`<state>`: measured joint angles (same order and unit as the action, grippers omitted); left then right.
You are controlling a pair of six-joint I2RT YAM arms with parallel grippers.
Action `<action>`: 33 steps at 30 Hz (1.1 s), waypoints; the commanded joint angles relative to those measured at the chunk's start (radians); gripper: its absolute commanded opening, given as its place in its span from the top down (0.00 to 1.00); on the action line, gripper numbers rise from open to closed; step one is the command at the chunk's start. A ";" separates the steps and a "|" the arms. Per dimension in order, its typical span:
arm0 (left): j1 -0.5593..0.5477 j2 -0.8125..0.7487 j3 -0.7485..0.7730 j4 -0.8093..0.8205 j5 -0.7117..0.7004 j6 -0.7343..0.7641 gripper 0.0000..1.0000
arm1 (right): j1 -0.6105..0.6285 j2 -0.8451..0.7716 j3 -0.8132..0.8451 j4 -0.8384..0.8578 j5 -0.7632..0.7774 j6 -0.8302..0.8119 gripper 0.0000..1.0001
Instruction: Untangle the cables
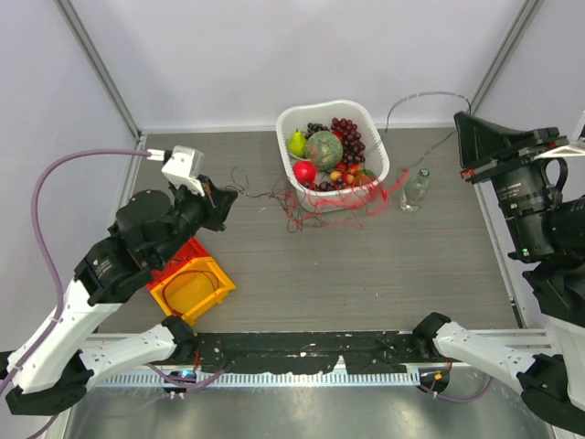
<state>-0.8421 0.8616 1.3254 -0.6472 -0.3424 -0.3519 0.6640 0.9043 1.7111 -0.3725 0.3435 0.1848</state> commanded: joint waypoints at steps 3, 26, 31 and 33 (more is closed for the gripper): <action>0.001 -0.006 0.104 0.118 0.034 0.016 1.00 | 0.002 0.005 -0.097 -0.213 0.092 -0.042 0.99; 0.001 -0.092 0.287 0.081 -0.066 0.145 1.00 | 0.002 -0.255 -0.614 -0.278 0.268 0.200 1.00; 0.001 -0.061 0.382 0.054 -0.050 0.169 1.00 | 0.002 -0.185 -0.287 -0.280 0.249 0.101 0.99; 0.001 -0.068 0.377 0.063 -0.044 0.162 1.00 | 0.002 -0.112 -0.021 -0.279 0.137 0.073 0.99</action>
<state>-0.8421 0.8108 1.6539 -0.6052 -0.3897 -0.2016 0.6647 0.7807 1.2518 -0.7628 0.5602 0.3141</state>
